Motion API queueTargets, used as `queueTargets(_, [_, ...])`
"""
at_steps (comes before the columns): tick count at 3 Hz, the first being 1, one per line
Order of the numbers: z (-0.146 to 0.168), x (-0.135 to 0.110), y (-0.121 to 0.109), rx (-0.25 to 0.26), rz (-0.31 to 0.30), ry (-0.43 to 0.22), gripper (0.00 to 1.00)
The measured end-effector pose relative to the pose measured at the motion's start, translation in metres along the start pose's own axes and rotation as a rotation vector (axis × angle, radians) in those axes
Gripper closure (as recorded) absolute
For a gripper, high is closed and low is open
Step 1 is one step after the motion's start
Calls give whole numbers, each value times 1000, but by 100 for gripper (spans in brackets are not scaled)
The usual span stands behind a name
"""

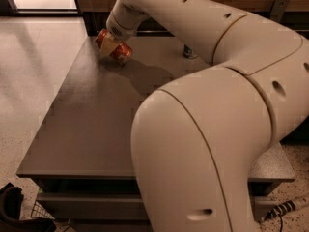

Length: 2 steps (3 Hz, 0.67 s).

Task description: Knock coke can over

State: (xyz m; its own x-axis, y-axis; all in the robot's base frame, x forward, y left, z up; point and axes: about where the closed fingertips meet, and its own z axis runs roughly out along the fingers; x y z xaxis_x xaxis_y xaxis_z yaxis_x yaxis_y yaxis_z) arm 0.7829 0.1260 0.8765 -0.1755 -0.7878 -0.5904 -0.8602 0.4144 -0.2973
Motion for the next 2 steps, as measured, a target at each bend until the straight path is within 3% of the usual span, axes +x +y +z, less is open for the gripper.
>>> queueTargets(1, [10, 4, 8, -49, -52, 70, 100])
queueTargets(2, [26, 8, 20, -144, -90, 108, 100])
